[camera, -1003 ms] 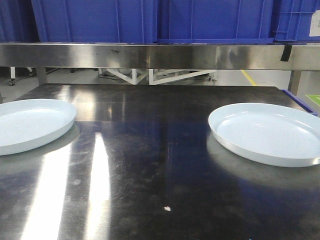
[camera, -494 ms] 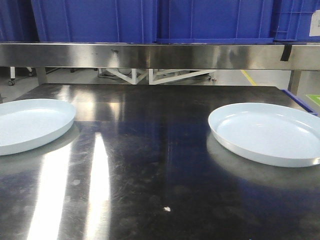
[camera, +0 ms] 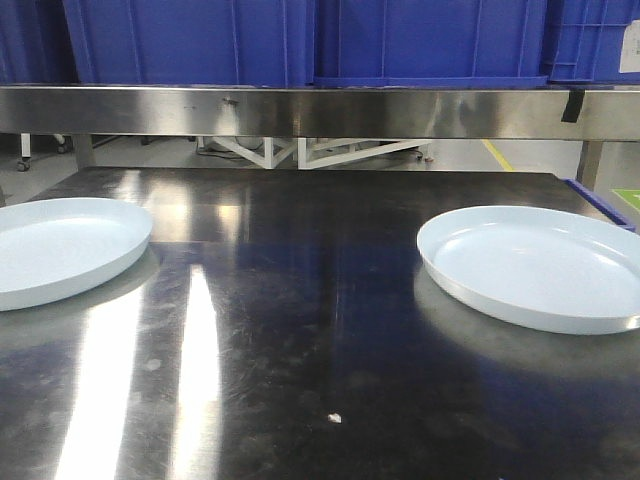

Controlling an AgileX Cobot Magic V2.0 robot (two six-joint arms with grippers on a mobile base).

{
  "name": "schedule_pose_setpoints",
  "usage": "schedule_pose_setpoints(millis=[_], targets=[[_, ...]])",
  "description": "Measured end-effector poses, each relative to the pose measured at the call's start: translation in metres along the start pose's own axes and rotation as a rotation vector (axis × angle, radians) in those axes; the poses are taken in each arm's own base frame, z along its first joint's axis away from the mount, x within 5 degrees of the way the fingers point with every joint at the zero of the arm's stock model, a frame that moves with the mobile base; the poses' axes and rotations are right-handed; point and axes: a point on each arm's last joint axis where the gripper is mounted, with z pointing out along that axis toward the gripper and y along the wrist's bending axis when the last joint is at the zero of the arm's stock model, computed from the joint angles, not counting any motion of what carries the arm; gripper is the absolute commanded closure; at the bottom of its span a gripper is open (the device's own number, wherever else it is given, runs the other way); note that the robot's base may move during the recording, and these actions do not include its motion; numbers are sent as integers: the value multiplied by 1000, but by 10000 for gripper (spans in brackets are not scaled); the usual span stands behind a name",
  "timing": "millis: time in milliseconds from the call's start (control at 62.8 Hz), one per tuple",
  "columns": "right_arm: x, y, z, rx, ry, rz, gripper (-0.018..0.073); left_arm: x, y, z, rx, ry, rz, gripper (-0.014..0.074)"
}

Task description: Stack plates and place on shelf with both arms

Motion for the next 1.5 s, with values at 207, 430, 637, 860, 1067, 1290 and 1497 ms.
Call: schedule_pose_setpoints(millis=[207, 430, 637, 860, 1067, 1290, 1497], targets=[[0, 0, 0, 0, 0, 0, 511, 0, 0, 2, 1, 4, 1, 505], [0, 0, 0, 0, 0, 0, 511, 1, -1, 7, 2, 17, 2, 505], [-1, 0, 0, 0, -6, -2, 511, -1, -1, 8, 4, -8, 2, 505], [-17, 2, -3, -5, -33, 21, 511, -2, -1, 8, 5, -13, 2, 505], [-88, 15, -17, -23, 16, 52, 511, -2, -1, 8, 5, -14, 2, 505], [-155, 27, 33, 2, 296, 60, 511, -2, -2, 8, 11, -15, 6, 505], [-159, 31, 99, 2, 442, 121, 511, -2, -4, 8, 21, -17, -2, 505]])
